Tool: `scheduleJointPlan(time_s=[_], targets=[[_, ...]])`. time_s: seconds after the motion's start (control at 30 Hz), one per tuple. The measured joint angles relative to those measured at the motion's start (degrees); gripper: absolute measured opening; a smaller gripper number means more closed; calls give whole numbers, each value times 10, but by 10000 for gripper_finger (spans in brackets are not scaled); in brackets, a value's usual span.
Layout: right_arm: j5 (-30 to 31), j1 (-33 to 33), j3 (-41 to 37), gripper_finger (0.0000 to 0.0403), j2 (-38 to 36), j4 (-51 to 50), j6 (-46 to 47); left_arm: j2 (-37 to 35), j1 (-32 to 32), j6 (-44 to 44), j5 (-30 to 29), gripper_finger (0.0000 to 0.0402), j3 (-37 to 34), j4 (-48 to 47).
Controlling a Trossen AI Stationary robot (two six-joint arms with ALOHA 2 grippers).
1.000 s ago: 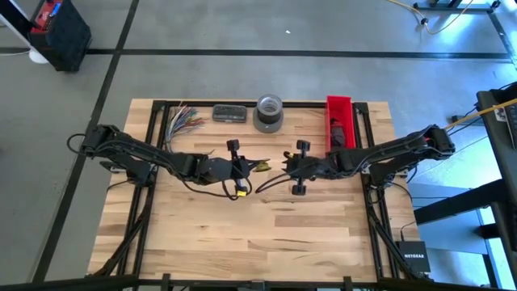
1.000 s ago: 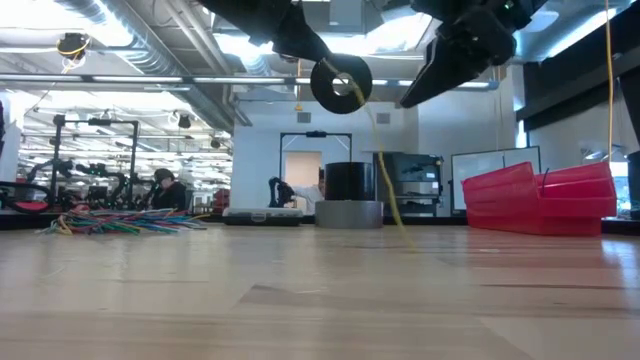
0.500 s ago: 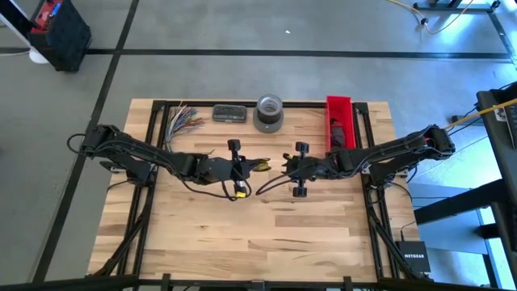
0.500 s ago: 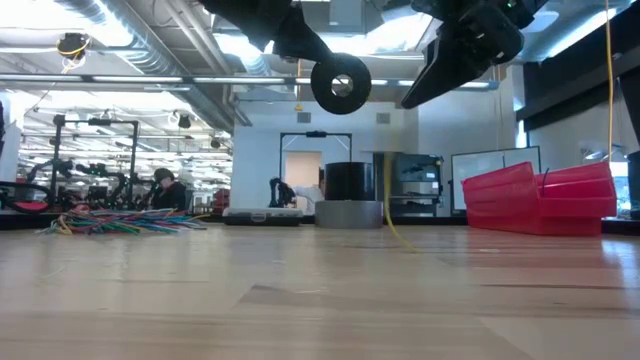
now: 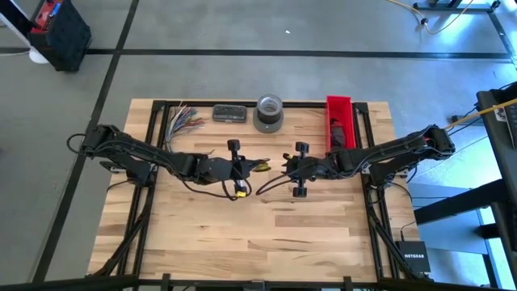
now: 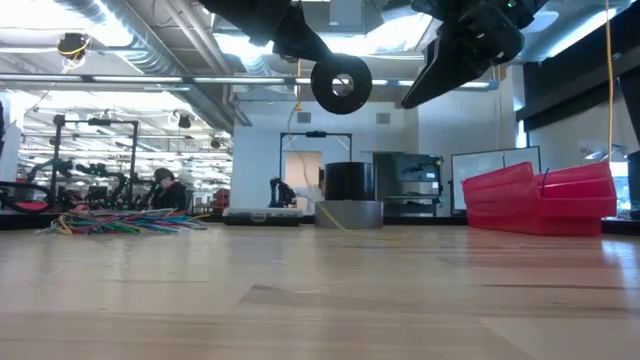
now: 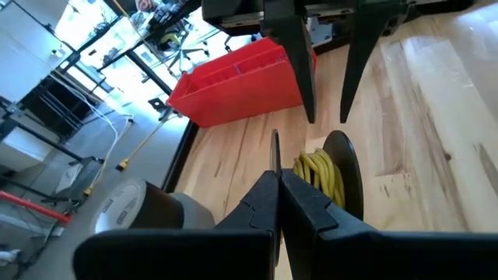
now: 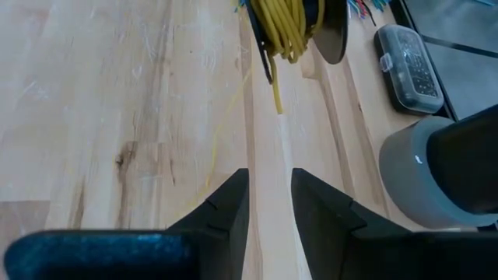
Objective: Coil cords
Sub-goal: Coil the yellow wire into the black spool
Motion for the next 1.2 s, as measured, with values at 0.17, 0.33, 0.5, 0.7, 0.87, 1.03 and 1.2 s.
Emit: scheduleJointPlan(time_s=[0.17,0.33,0.5,0.7,0.87,1.03,1.2], targets=[[6,-3,-1,101,7,46,-52,0,-3,-16,1,0,0,0],[-4,-4,-1,101,12,117,-61,0,-7,-20,1,0,0,6],[-56,-17,-11,101,12,105,-65,0,-10,-32,0,0,0,23],[-61,-42,-171,101,28,388,-58,0,-10,-35,-4,0,0,34],[-87,-62,-240,101,96,617,-60,-1,-9,-35,-3,0,0,47],[-115,-65,-212,101,171,645,-60,-1,-9,-35,-2,0,0,59],[-120,-64,-163,101,226,645,-59,-1,-9,-35,-3,0,0,63]])
